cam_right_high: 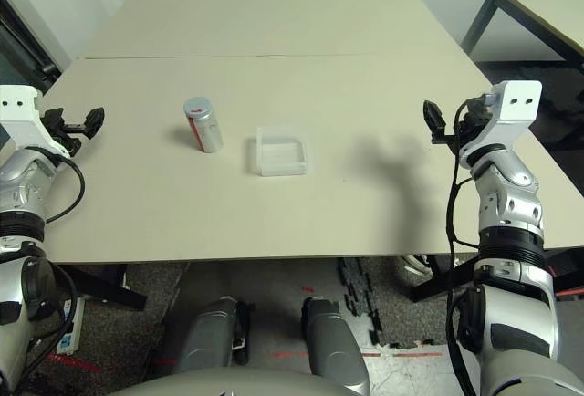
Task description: Pour the medicine from the bottle into the box.
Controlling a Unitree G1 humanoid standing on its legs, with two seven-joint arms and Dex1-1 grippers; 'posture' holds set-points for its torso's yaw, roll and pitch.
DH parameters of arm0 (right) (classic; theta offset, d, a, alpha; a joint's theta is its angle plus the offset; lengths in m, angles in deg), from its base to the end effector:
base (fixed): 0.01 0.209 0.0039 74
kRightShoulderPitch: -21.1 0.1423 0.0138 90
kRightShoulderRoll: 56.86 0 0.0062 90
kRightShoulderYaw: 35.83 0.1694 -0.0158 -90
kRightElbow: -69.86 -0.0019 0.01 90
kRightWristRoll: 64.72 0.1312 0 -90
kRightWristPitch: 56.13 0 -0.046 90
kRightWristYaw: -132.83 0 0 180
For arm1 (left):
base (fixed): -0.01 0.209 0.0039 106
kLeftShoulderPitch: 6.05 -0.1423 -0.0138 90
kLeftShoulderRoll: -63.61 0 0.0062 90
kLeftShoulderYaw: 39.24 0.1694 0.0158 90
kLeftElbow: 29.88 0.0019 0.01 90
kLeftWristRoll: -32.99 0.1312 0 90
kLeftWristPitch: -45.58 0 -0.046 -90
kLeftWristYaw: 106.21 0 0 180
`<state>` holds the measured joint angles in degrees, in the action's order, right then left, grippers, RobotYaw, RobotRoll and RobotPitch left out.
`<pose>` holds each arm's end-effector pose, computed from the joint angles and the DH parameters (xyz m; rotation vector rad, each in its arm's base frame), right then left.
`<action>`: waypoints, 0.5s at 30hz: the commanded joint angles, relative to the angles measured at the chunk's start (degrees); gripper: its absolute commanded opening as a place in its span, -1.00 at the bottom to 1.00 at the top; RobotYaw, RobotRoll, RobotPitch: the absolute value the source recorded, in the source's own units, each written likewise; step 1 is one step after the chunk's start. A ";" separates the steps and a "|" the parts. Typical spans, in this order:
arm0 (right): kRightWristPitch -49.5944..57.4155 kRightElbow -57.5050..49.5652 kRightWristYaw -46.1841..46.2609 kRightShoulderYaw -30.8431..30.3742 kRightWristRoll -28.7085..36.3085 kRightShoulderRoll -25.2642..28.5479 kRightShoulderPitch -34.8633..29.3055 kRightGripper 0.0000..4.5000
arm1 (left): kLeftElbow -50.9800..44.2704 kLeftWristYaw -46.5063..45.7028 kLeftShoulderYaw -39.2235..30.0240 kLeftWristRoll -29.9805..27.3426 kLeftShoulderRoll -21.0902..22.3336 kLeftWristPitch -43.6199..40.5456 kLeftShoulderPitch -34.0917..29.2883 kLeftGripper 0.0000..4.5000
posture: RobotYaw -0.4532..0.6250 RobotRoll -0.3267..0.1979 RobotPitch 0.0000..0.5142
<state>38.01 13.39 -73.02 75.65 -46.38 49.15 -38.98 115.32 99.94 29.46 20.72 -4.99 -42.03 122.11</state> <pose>0.2610 -0.3128 0.1364 0.0041 -0.0581 0.0077 0.2655 0.3384 0.1313 0.0482 0.0584 0.1023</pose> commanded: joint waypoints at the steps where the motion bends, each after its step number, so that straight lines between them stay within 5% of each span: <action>1: 1.23 -2.49 1.15 0.40 0.23 -0.56 -2.35 1.00 | 1.88 0.35 0.57 0.34 0.27 0.62 0.17 0.99 | -0.04 0.25 -0.59; 10: 8.20 -11.32 -4.37 -0.88 2.35 3.87 -2.25 1.00 | -4.81 6.10 4.17 -0.55 -1.38 -3.97 3.86 0.99 | -0.14 0.25 -0.51; 15: 19.23 -23.57 -11.55 -4.16 6.65 6.74 -4.25 1.00 | -25.19 9.31 5.75 -4.43 -1.89 -17.64 -0.52 0.99 | -0.09 0.25 -0.54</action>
<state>53.47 -6.53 -82.53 73.22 -41.51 55.62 -41.77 95.68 108.15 34.09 17.85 -6.92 -55.00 123.71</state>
